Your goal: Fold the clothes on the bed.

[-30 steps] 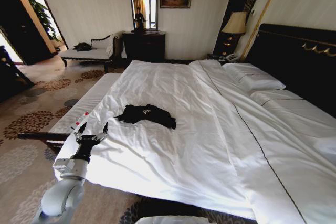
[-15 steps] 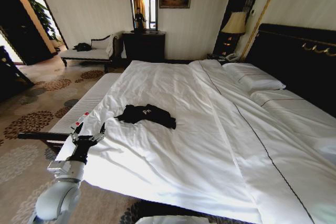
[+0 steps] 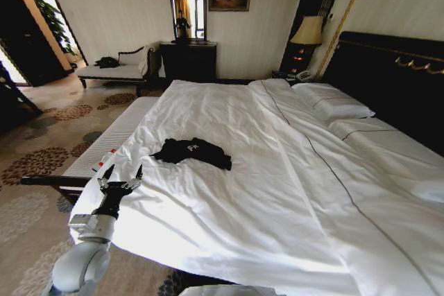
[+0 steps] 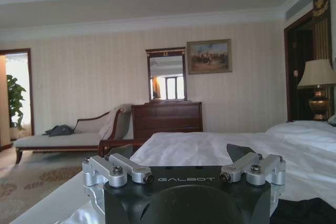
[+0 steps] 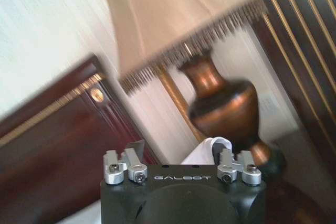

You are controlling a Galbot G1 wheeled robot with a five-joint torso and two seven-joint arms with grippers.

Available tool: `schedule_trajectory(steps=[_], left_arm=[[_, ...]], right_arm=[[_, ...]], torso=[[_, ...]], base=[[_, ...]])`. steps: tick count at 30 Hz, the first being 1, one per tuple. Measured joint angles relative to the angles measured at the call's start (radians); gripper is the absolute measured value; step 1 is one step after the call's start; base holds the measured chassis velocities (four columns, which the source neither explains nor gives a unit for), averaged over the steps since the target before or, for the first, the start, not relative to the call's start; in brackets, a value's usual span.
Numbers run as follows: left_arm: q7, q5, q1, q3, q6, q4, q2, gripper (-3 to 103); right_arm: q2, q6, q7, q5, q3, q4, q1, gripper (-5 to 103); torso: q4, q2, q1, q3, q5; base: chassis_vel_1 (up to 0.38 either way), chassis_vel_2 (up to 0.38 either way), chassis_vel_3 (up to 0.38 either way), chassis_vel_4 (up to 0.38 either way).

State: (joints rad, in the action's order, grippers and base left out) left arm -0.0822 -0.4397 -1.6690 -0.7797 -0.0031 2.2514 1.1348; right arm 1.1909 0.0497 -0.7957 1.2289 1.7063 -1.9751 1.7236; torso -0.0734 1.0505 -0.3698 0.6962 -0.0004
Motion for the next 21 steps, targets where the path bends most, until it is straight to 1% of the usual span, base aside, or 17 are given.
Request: schedule_trajectory(steps=[1,2,3,4,7,8,9,10,12,14,15,17,18,19,20,21], left_arm=[[0.0,0.0,0.003,0.001,-0.004,0.0,-0.005,100],[-0.001,0.0,0.006,0.002,-0.01,0.0,-0.009,100],[-0.001,0.001,0.011,0.004,-0.016,-0.002,-0.011,100],[-0.001,0.001,0.011,0.004,-0.016,-0.002,-0.011,100],[-0.009,0.007,0.012,0.007,-0.019,-0.003,0.001,100],[-0.01,0.011,0.006,0.007,-0.019,0.001,0.01,100],[-0.01,0.016,-0.001,0.008,-0.018,0.007,0.019,100],[-0.01,0.016,-0.001,0.008,-0.018,0.007,0.019,100],[-0.012,0.029,-0.013,0.008,-0.004,0.02,0.046,100],[-0.017,0.02,-0.036,-0.002,0.028,0.043,0.059,100],[-0.017,0.02,-0.036,-0.002,0.028,0.043,0.059,100],[-0.018,0.002,-0.07,-0.022,0.051,0.071,0.057,100],[-0.02,-0.006,-0.083,-0.039,0.06,0.08,0.056,100],[-0.024,-0.012,-0.091,-0.054,0.068,0.085,0.059,100],[-0.024,-0.012,-0.091,-0.054,0.068,0.085,0.059,100],[-0.029,-0.02,-0.099,-0.067,0.077,0.09,0.067,100]], right_arm=[[0.009,-0.001,-0.005,-0.012,0.008,-0.033,0.007,73],[0.02,-0.001,-0.009,-0.036,0.014,-0.067,0.011,73],[0.036,-0.006,-0.014,-0.075,0.021,-0.103,0.016,79],[0.036,-0.006,-0.014,-0.075,0.021,-0.103,0.016,79],[0.081,-0.039,-0.02,-0.173,0.034,-0.163,0.042,95],[0.09,-0.047,-0.02,-0.185,0.038,-0.176,0.051,95],[0.09,-0.05,-0.021,-0.182,0.04,-0.18,0.052,98],[0.09,-0.05,-0.021,-0.182,0.04,-0.18,0.052,98],[0.06,-0.061,-0.028,-0.147,0.033,-0.181,0.032,100],[0.032,-0.068,-0.017,-0.136,-0.003,-0.189,0.006,100],[0.032,-0.068,-0.017,-0.136,-0.003,-0.189,0.006,100],[0.017,-0.073,0.021,-0.158,-0.077,-0.212,-0.026,100],[0.016,-0.08,0.044,-0.178,-0.137,-0.226,-0.05,100],[0.017,-0.092,0.056,-0.195,-0.189,-0.237,-0.068,100],[0.017,-0.092,0.056,-0.195,-0.189,-0.237,-0.068,100],[0.021,-0.103,0.067,-0.212,-0.248,-0.25,-0.089,100]], torso=[[-0.0003,0.0,0.0,0.0,0.0],[-0.0003,0.0,0.0,0.0,-0.0001],[-0.0004,0.0,0.0,0.0,-0.0005],[-0.0004,0.0,0.0,0.0,-0.0005],[-0.0003,0.0,0.0,0.0,-0.0002],[-0.0006,0.0,0.0,0.0,-0.0001],[-0.0005,0.0,0.0,0.0,-0.0001],[-0.0005,0.0,0.0,0.0,-0.0001],[-0.0001,0.0,0.0,0.0,0.0003],[0.0,0.0,0.0,0.0,0.0002],[0.0,0.0,0.0,0.0,0.0002],[0.0004,0.0,0.0,0.0,0.0004],[0.0004,0.0,0.0,0.0,0.0008],[0.0003,0.0,0.0,0.0,0.0006],[0.0003,0.0,0.0,0.0,0.0006],[0.0003,0.0,0.0,0.0,0.0007]], base=[[0.0,0.0,0.0,0.0],[0.0,0.0,0.0,0.0],[0.0,0.0,0.0,0.0],[0.0,0.0,0.0,0.0],[0.0,0.0,0.0,0.0],[0.0,0.0,0.0,0.0],[0.0,0.0,0.0,0.0],[0.0,0.0,0.0,0.0],[0.0,0.0,0.0,0.0],[0.0,0.0,0.0,0.0],[0.0,0.0,0.0,0.0],[0.0,0.0,0.0,0.0],[0.0,0.0,0.0,0.0],[0.0,0.0,0.0,0.0],[0.0,0.0,0.0,0.0],[0.0,0.0,0.0,0.0]])
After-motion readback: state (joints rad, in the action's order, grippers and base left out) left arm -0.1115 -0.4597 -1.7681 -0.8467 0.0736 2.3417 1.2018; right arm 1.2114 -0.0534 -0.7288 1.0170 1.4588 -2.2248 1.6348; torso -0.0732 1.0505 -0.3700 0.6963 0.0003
